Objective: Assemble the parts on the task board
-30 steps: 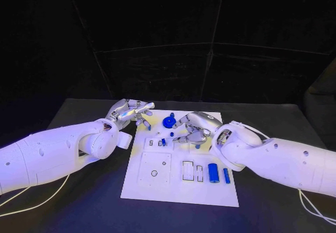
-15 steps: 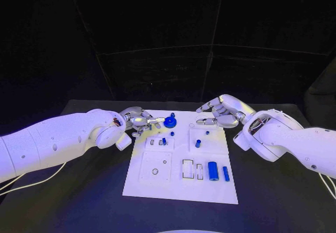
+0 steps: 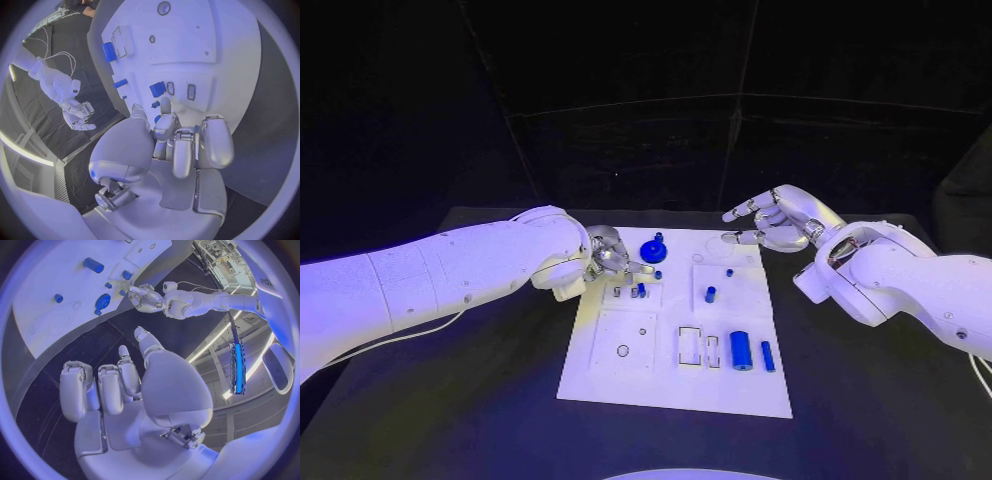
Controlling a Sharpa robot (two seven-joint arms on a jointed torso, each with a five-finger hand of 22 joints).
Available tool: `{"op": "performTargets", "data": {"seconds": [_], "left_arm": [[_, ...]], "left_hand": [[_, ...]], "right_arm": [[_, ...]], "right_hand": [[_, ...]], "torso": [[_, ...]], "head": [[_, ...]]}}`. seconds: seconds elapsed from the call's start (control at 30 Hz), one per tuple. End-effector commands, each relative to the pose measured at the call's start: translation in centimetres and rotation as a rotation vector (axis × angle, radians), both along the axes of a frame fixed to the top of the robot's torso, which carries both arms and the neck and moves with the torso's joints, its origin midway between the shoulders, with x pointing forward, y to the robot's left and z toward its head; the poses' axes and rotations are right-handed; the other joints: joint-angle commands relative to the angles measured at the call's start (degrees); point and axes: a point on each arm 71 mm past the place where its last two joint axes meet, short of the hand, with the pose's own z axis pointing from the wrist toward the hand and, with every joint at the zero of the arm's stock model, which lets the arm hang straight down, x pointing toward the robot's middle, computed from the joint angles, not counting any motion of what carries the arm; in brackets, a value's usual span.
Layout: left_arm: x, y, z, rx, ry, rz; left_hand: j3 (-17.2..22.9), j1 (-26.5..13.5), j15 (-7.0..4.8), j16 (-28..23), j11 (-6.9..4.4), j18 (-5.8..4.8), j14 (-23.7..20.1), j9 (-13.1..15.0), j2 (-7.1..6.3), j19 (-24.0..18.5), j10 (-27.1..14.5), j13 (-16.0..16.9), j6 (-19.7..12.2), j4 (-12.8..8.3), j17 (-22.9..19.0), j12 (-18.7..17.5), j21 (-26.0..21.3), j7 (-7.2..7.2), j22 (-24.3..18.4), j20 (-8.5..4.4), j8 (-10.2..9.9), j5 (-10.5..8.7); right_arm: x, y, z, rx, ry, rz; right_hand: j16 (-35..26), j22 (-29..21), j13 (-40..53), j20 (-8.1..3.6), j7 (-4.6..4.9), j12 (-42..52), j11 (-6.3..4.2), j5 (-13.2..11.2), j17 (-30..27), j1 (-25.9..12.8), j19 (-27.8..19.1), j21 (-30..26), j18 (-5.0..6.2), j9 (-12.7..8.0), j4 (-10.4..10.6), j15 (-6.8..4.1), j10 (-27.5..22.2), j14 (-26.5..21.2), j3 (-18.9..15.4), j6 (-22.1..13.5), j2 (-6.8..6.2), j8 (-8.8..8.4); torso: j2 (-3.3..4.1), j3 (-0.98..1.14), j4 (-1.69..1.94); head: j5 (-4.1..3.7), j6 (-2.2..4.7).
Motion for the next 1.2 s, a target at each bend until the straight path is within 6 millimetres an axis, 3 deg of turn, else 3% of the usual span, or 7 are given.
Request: {"op": "performTargets", "data": {"seconds": [0.03,0.4,1.2], "left_arm": [[0.2,-0.2,0.0,0.102,-0.003,-0.003],[0.2,-1.4,-0.5,0.145,0.024,-0.045],[-0.1,-2.3,-0.7,0.156,0.040,-0.078]], "left_hand": [[-0.8,0.0,-0.49,0.2,-0.46,-1.21,5.9,1.6,0.02,0.6,0.4,1.0,-0.7,0.0,15.1,0.9,0.7,-0.14,1.1,-0.22,1.7,-0.19],[-1.2,0.7,-0.61,0.2,-0.59,-1.34,5.9,4.1,0.72,0.7,0.5,1.6,-2.3,-0.2,15.1,1.5,1.2,-0.26,2.0,-0.34,3.9,-0.16],[-0.3,3.4,-0.65,0.2,-0.75,-1.57,5.9,7.7,2.01,1.1,0.6,2.1,-3.7,-1.4,15.1,2.1,2.2,-0.50,3.7,-0.29,7.1,0.12]], "right_arm": [[0.1,-0.1,0.1,0.004,-0.001,-0.018],[0.4,0.1,0.0,-0.006,0.004,-0.020],[0.8,-0.1,-0.2,-0.017,0.013,-0.032]], "right_hand": [[-0.2,2.3,3.7,-0.45,-0.12,0.4,-0.38,0.6,1.9,0.6,0.1,-0.3,0.59,0.0,-0.3,-0.33,-0.1,3.1,-0.1,0.4,0.17,0.36],[-0.4,2.1,3.5,-0.51,-0.15,0.2,-0.44,2.5,1.8,0.8,0.1,-0.4,0.63,0.0,-0.6,-0.38,-0.2,3.1,-0.5,0.5,0.32,0.40],[-0.5,2.0,3.4,-0.52,-0.16,0.1,-0.44,3.1,1.7,0.7,0.1,-0.5,0.65,0.0,-0.7,-0.39,-0.3,3.0,-0.7,0.5,0.32,0.43]], "torso": [[0.09,-0.04,-0.11],[0.04,-0.06,-0.04],[0.03,-0.06,0.09]], "head": [[0.09,-0.09],[0.05,-0.48],[-0.13,-1.28]]}}
